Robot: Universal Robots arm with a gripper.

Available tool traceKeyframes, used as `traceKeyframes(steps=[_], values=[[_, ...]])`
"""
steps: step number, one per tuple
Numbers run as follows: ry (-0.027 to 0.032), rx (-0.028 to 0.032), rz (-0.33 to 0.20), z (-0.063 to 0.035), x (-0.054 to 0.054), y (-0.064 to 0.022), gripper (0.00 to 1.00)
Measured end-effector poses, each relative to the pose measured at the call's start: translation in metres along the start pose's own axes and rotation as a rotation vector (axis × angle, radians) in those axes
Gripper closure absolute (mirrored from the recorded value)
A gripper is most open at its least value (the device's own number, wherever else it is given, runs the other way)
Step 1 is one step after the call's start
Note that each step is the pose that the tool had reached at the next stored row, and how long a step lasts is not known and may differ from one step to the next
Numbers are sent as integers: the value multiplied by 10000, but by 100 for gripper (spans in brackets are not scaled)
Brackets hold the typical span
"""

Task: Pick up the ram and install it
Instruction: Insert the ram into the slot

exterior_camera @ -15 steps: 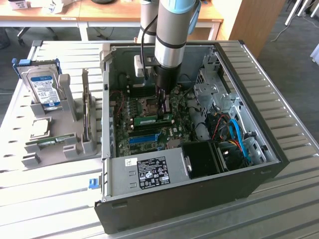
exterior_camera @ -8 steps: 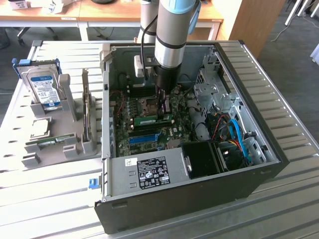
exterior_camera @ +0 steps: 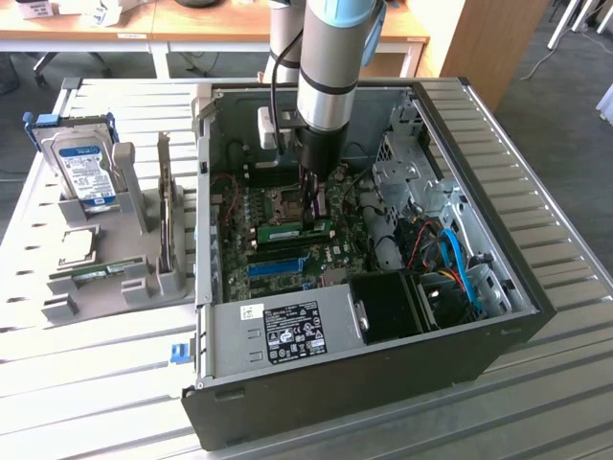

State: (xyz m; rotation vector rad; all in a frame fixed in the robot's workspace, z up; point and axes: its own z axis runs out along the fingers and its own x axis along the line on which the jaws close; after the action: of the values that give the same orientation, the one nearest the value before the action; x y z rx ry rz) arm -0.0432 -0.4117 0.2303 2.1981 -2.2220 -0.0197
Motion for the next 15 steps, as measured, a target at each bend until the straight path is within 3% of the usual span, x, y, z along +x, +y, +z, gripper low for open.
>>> traceKeyframes(steps=[15], values=[[-1, 1, 13, 0, -2, 0, 88]])
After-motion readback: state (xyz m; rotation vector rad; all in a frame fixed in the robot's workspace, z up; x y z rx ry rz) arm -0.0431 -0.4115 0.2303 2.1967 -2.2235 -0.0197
